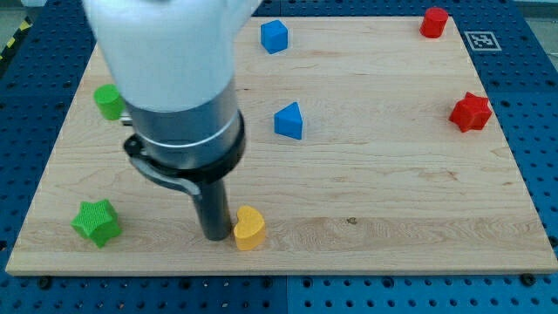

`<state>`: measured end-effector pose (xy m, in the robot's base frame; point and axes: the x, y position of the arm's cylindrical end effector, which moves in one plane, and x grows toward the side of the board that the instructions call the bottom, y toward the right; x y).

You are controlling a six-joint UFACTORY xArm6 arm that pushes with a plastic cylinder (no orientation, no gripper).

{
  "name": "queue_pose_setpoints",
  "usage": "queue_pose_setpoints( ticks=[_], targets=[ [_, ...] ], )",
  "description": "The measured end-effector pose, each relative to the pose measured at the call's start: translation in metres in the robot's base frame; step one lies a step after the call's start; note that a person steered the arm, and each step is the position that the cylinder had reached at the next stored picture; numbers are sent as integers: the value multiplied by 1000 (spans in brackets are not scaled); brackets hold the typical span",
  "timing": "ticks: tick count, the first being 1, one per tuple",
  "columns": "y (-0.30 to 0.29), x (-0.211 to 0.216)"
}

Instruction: Move the yellow heart towards the bottom right of the board

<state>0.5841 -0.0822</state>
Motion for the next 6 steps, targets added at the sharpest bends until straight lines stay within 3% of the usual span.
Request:
queue_pose_setpoints(
  ticks=[6],
  targets=[
    [40, 6]
  ],
)
